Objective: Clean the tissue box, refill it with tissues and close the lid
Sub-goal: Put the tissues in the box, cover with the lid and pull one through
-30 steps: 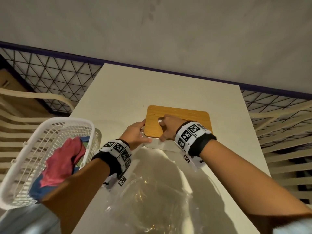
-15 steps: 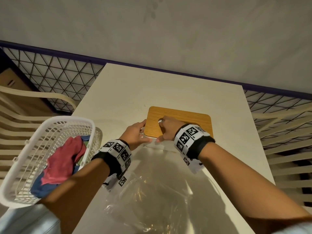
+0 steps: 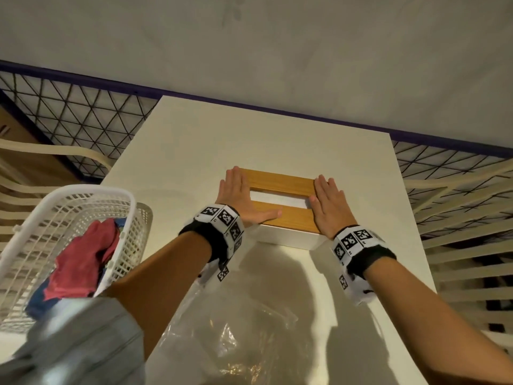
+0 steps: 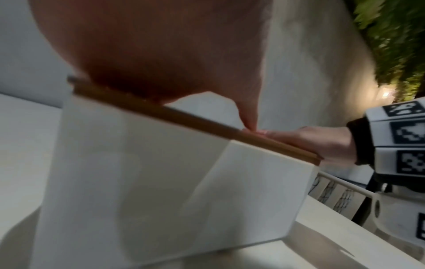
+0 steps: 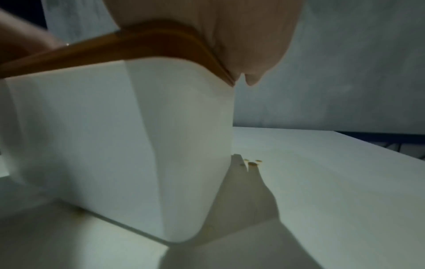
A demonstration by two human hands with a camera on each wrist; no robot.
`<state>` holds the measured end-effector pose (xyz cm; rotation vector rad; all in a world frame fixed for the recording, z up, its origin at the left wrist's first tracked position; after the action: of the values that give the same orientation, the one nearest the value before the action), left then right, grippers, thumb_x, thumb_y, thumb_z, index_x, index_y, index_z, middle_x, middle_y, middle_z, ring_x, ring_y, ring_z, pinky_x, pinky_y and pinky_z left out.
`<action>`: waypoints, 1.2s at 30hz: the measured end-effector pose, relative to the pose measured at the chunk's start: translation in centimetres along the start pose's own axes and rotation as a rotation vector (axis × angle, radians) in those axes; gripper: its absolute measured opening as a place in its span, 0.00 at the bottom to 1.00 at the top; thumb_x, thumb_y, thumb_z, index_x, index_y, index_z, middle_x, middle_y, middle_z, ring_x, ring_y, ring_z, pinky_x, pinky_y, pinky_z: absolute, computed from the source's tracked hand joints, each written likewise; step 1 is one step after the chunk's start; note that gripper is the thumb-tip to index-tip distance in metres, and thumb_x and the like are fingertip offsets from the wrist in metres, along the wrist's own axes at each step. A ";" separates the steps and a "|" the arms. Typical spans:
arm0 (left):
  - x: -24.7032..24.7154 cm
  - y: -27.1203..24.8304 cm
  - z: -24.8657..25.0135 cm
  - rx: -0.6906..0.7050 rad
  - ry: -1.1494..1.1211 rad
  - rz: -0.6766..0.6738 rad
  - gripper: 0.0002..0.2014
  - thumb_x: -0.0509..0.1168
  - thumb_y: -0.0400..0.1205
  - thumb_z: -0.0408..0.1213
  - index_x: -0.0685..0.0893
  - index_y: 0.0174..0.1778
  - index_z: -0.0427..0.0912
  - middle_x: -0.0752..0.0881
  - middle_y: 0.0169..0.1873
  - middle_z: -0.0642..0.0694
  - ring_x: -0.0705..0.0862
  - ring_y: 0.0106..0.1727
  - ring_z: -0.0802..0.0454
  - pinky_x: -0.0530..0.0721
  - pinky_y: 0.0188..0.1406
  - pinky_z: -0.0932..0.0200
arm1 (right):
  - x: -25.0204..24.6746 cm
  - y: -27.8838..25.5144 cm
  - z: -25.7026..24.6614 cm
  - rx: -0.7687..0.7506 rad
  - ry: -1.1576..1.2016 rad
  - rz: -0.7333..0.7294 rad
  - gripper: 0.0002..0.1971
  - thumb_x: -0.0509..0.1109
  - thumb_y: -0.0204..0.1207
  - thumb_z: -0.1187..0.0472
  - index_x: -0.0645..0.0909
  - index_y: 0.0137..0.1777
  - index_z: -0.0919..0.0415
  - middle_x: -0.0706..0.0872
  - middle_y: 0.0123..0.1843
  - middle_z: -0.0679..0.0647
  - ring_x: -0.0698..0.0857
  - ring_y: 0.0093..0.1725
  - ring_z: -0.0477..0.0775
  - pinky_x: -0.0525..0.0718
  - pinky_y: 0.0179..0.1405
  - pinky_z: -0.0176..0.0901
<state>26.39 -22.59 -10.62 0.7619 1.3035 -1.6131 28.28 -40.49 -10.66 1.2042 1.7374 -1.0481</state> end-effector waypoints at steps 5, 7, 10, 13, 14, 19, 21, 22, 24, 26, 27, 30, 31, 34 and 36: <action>0.5 0.7 -0.2 0.003 0.049 0.055 0.65 0.51 0.62 0.80 0.32 0.79 0.35 0.30 0.80 0.39 0.30 0.82 0.44 0.33 0.81 0.46 | 0.2 0.2 0.4 -0.025 0.091 0.096 0.25 0.44 0.85 0.56 0.48 0.80 0.63 0.48 0.84 0.55 0.44 0.82 0.52 0.37 0.75 0.35; 0.5 0.8 -0.2 0.001 0.039 0.072 0.65 0.51 0.62 0.80 0.33 0.79 0.35 0.31 0.81 0.40 0.31 0.82 0.45 0.34 0.82 0.46 | 0.3 0.3 0.7 -0.026 0.106 0.134 0.25 0.45 0.85 0.56 0.49 0.80 0.63 0.49 0.83 0.55 0.45 0.82 0.52 0.38 0.73 0.34; 0.7 0.9 -0.2 -0.001 0.032 0.089 0.64 0.53 0.63 0.79 0.33 0.79 0.35 0.32 0.81 0.40 0.31 0.82 0.45 0.35 0.82 0.47 | 0.3 0.5 1.0 0.000 0.141 0.147 0.25 0.46 0.85 0.56 0.50 0.80 0.60 0.50 0.83 0.52 0.45 0.82 0.50 0.43 0.76 0.39; 0.5 0.7 -0.3 -0.003 0.028 0.111 0.63 0.53 0.64 0.79 0.33 0.79 0.36 0.32 0.81 0.40 0.31 0.82 0.46 0.34 0.82 0.48 | 0.2 0.4 0.9 0.021 0.124 0.137 0.25 0.46 0.85 0.55 0.49 0.80 0.59 0.49 0.84 0.51 0.45 0.82 0.49 0.46 0.79 0.45; 0.4 0.6 -0.3 -0.002 0.038 0.108 0.63 0.52 0.64 0.78 0.33 0.80 0.36 0.32 0.81 0.40 0.31 0.82 0.46 0.33 0.81 0.48 | 0.2 0.4 0.8 0.015 0.106 0.139 0.25 0.45 0.85 0.55 0.49 0.80 0.59 0.49 0.84 0.52 0.46 0.82 0.50 0.46 0.79 0.44; -0.7 -0.8 0.3 -0.036 -0.125 0.222 0.49 0.60 0.70 0.69 0.57 0.80 0.40 0.53 0.81 0.41 0.48 0.82 0.44 0.45 0.82 0.49 | 0.1 0.0 1.8 0.086 0.315 0.146 0.29 0.49 0.84 0.53 0.43 0.80 0.61 0.42 0.84 0.56 0.44 0.82 0.53 0.40 0.74 0.36; -1.9 -2.1 1.0 -0.071 -0.194 0.357 0.32 0.62 0.75 0.60 0.73 0.70 0.43 0.69 0.72 0.43 0.62 0.74 0.45 0.62 0.75 0.53 | 0.4 -0.4 3.8 0.243 0.581 0.142 0.32 0.50 0.83 0.49 0.40 0.80 0.60 0.43 0.84 0.58 0.45 0.82 0.54 0.42 0.77 0.41; -2.0 -2.5 1.5 -0.099 -0.197 0.374 0.26 0.61 0.78 0.57 0.78 0.66 0.45 0.73 0.68 0.45 0.64 0.71 0.45 0.65 0.72 0.54 | 1.0 -0.7 4.5 0.310 0.707 0.115 0.33 0.51 0.83 0.47 0.39 0.80 0.59 0.46 0.84 0.59 0.49 0.82 0.56 0.47 0.79 0.45; -1.6 -2.4 2.4 -0.153 -0.170 0.319 0.22 0.57 0.81 0.55 0.81 0.63 0.46 0.76 0.67 0.46 0.65 0.70 0.45 0.65 0.69 0.53 | 2.2 -0.9 5.1 0.395 0.825 0.032 0.36 0.52 0.81 0.42 0.39 0.80 0.56 0.54 0.82 0.59 0.60 0.79 0.59 0.58 0.77 0.49; -1.0 -1.7 3.2 -0.202 -0.088 0.230 0.24 0.54 0.82 0.57 0.83 0.62 0.44 0.77 0.65 0.44 0.67 0.69 0.43 0.66 0.67 0.50 | 2.9 -1.0 5.0 0.415 0.787 -0.027 0.35 0.51 0.80 0.40 0.44 0.81 0.55 0.63 0.80 0.60 0.67 0.75 0.62 0.64 0.72 0.49; -0.7 -1.2 3.3 -0.230 -0.047 0.193 0.26 0.54 0.81 0.58 0.84 0.59 0.43 0.79 0.64 0.43 0.68 0.68 0.42 0.67 0.66 0.50 | 3.1 -0.9 4.9 0.412 0.766 -0.037 0.34 0.50 0.79 0.39 0.50 0.80 0.56 0.67 0.78 0.60 0.71 0.73 0.62 0.66 0.70 0.49; -0.1 0.3 3.5 -0.313 -0.018 0.108 0.26 0.56 0.79 0.62 0.84 0.44 0.40 0.81 0.61 0.41 0.69 0.68 0.40 0.66 0.65 0.48 | 3.4 -0.9 4.4 0.395 0.771 -0.045 0.34 0.49 0.78 0.36 0.61 0.77 0.58 0.72 0.75 0.62 0.74 0.70 0.63 0.68 0.72 0.51; 0.0 0.8 3.5 -0.341 -0.030 0.084 0.25 0.57 0.78 0.62 0.81 0.38 0.41 0.82 0.60 0.41 0.69 0.68 0.40 0.66 0.65 0.48 | 3.4 -0.9 4.5 0.400 0.780 -0.040 0.35 0.49 0.78 0.36 0.61 0.77 0.59 0.71 0.75 0.61 0.73 0.71 0.63 0.67 0.73 0.53; 0.6 1.6 3.2 -0.416 -0.049 0.022 0.20 0.62 0.76 0.57 0.78 0.32 0.42 0.83 0.58 0.41 0.68 0.68 0.39 0.63 0.66 0.47 | 3.4 -1.1 4.7 0.411 0.807 -0.015 0.34 0.50 0.79 0.37 0.58 0.78 0.59 0.67 0.78 0.60 0.69 0.75 0.62 0.64 0.75 0.53; 0.7 1.6 3.3 -0.436 -0.059 0.006 0.13 0.65 0.76 0.49 0.78 0.34 0.43 0.84 0.57 0.42 0.68 0.69 0.39 0.62 0.65 0.48 | 3.6 -1.2 4.9 0.414 0.838 -0.013 0.35 0.50 0.79 0.37 0.56 0.79 0.58 0.65 0.79 0.59 0.66 0.77 0.61 0.61 0.76 0.52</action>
<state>27.83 -26.05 -11.06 0.4446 1.5360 -1.2698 26.85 -44.06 -15.51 2.1129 2.1889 -1.0075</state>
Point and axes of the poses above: each hand's wrist, its own y-axis towards the middle knuckle, its own x-axis out of the palm, z = x × y, the point moved 10 cm from there along y, towards the middle knuckle
